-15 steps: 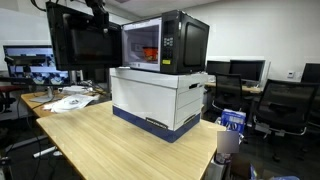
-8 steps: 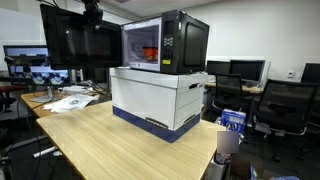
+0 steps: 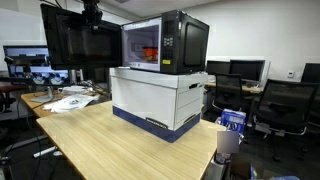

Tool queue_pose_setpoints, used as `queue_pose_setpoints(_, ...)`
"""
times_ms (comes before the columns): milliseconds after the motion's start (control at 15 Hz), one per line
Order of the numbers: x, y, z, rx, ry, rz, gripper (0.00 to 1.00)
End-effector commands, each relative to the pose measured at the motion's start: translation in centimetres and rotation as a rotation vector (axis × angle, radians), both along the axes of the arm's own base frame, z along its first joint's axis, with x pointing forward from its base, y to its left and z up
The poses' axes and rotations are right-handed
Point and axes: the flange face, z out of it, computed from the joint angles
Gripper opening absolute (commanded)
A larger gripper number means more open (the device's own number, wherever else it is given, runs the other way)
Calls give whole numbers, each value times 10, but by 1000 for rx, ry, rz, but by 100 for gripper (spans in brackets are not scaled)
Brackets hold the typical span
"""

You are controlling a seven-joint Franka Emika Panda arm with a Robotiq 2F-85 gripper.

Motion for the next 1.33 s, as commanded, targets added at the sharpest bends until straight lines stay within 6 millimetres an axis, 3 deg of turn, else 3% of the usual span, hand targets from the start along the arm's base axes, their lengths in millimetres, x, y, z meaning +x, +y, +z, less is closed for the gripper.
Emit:
queue_pose_setpoints(0,-2,-9,-7,37,40,31,3)
queue_pose_setpoints(333,-9,6,-11,75,80,114,2)
queue_pose_setpoints(667,-16,24,-1,99,76,194,3)
queue_pose_setpoints(867,-20,14,10,92,50,174,3)
queue_pose_setpoints(1267,-25,-26,33,86,-17,74,3)
